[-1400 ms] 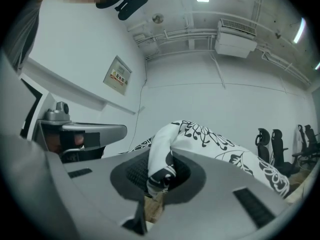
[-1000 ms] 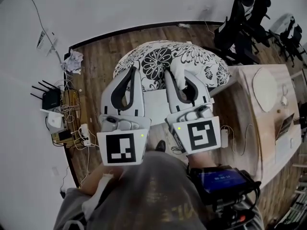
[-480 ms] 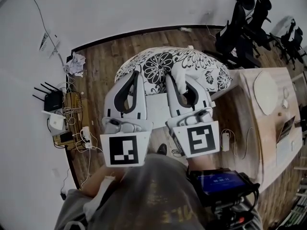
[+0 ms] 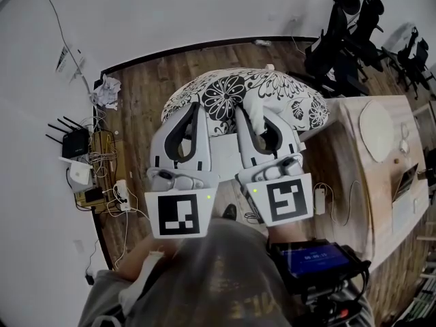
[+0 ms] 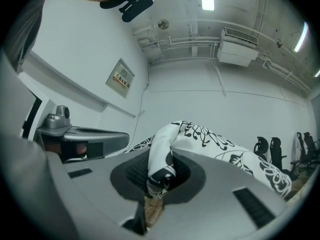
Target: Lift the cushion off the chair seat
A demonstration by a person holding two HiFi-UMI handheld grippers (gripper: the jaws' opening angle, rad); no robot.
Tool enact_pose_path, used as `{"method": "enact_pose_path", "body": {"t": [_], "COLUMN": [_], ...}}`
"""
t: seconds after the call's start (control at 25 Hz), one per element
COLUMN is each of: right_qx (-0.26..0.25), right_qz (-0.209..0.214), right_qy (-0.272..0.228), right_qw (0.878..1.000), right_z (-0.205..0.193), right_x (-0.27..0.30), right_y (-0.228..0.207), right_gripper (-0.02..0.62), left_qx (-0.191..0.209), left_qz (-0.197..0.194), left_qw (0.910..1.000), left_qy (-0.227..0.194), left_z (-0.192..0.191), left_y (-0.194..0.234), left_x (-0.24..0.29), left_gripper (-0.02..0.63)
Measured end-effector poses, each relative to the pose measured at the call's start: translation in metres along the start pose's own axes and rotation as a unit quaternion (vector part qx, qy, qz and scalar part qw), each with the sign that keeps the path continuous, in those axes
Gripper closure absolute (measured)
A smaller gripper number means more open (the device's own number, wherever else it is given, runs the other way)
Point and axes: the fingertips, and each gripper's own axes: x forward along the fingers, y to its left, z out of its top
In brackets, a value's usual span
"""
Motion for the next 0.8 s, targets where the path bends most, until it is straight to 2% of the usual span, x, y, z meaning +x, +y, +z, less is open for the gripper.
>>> {"method": "enact_pose_path", "body": {"t": [0.8], "right_qx": [-0.005], "right_qz": [-0.006], "right_qy": [-0.005], "right_qw": [1.000], "right_z": [0.0071], "right_x": [-0.0046], "right_y": [0.0024], "right_gripper": [0.563], "left_qx": [-0.001], "left_qz": [-0.013], "left_qw": [0.9999], "left_qy": [-0.004], "left_z": [0.0065], "left_y": [-0.0052], "left_x": [-0.0016], "left_gripper": [0.600]}}
